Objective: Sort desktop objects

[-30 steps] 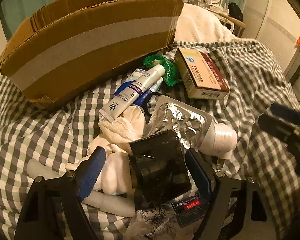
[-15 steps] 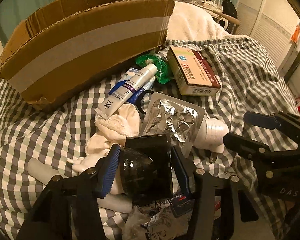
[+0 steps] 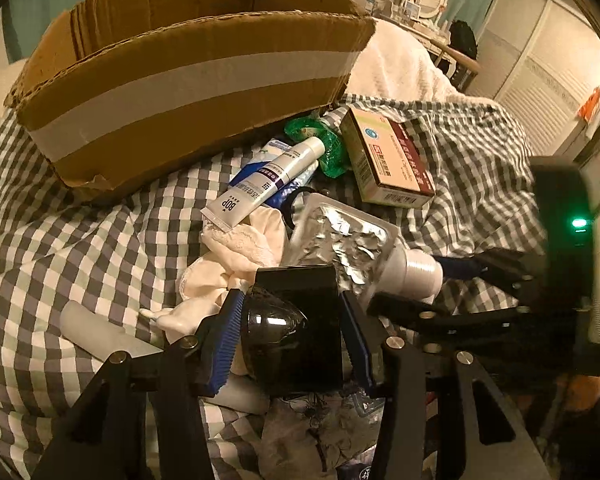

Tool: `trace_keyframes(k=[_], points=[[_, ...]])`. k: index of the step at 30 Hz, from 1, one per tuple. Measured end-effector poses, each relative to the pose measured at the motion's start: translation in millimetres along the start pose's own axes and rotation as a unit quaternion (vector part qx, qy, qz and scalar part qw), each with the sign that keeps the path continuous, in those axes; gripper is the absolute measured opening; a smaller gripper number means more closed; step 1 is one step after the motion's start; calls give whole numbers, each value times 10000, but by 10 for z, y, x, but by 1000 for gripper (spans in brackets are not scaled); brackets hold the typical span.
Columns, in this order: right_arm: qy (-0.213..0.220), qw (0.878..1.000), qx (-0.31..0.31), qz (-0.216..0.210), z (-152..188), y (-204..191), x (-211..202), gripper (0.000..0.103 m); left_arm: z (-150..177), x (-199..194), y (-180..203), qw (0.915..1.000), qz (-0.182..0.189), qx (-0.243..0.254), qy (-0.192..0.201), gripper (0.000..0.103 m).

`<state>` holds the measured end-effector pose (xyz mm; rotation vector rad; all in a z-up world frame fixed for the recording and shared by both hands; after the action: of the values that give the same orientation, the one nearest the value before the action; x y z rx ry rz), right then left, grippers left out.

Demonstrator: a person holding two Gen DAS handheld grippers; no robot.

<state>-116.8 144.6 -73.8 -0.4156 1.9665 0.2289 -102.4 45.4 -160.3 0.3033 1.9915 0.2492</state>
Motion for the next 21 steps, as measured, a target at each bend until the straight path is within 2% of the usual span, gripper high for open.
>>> trace_keyframes(k=[4,12,21], points=[[-63,9999,-36,118,-3,0,66,57,1,-28,28,10000,58,17,37,49],[575,9956,321,672,115,138,-426,55,-10,-141,132,9994,155,173,244,49],[1060,9896,532,817,123,210,-830,55,-119,-348,149,9972,171,187,705,49]])
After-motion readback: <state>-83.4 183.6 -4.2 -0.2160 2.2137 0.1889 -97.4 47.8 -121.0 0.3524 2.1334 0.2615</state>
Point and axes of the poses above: each gripper's, at about its wrist camera, not at the fingertips, and x roughly the way its jaws point, y to its right, z to its underside, the point moved 5 cm from there along x, roughly the way its jaws point, and after that the axes turned 15 degrees about -x, right-handed, at the moved point
